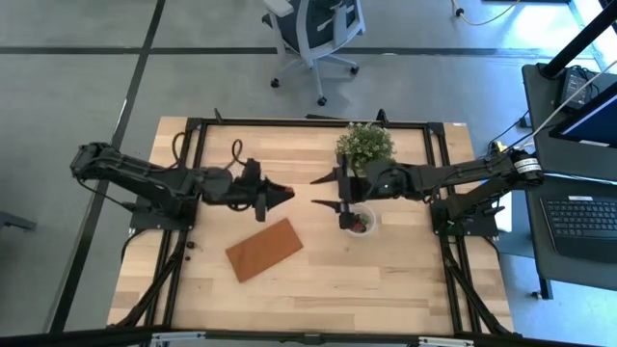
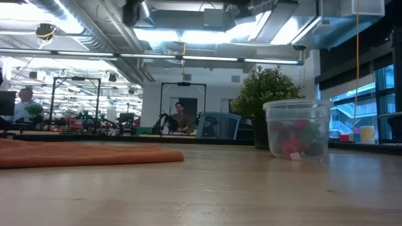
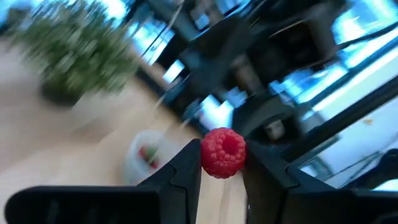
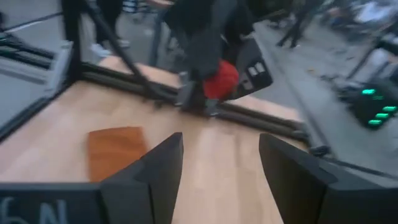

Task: Pick and placing Produce into tupperware
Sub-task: Put the red raspberry into the transparent container

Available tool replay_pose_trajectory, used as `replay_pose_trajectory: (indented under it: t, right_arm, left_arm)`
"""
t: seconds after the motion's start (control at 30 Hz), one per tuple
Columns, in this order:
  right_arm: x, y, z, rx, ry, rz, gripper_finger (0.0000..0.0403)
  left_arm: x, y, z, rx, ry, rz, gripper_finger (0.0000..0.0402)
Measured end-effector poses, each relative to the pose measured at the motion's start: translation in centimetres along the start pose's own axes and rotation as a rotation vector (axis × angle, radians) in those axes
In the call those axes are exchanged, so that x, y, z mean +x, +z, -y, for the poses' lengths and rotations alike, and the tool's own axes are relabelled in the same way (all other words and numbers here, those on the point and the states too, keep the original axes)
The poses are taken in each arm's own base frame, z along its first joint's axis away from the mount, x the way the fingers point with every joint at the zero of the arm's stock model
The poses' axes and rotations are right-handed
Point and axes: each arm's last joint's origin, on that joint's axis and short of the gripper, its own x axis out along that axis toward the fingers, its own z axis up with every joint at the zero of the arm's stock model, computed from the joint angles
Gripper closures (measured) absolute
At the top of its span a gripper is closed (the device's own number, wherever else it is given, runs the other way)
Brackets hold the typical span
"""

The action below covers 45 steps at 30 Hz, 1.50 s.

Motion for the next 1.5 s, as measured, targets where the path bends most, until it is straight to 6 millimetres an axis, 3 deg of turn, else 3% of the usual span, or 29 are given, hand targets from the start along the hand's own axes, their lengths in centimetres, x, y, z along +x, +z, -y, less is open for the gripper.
replay_pose_trajectory:
  t: [0.2, 0.63, 1.5]
  right_arm:
    - [0.0, 0.9, 0.4, -0.05, -0.076, 0.081, 0.0191]
    - [-0.2, 1.6, 0.5, -0.098, -0.097, 0.149, 0.0191]
    - [0.2, 1.5, 0.5, -0.099, -0.102, 0.151, 0.0191]
  left_arm:
    - [1.0, 1.7, -0.2, 0.029, -0.118, 0.061, 0.0308]
    - [4.6, 1.8, -2.0, -0.006, -0.21, 0.067, 0.0308]
    - [4.5, 2.8, -1.9, -0.039, -0.27, 0.128, 0.0307]
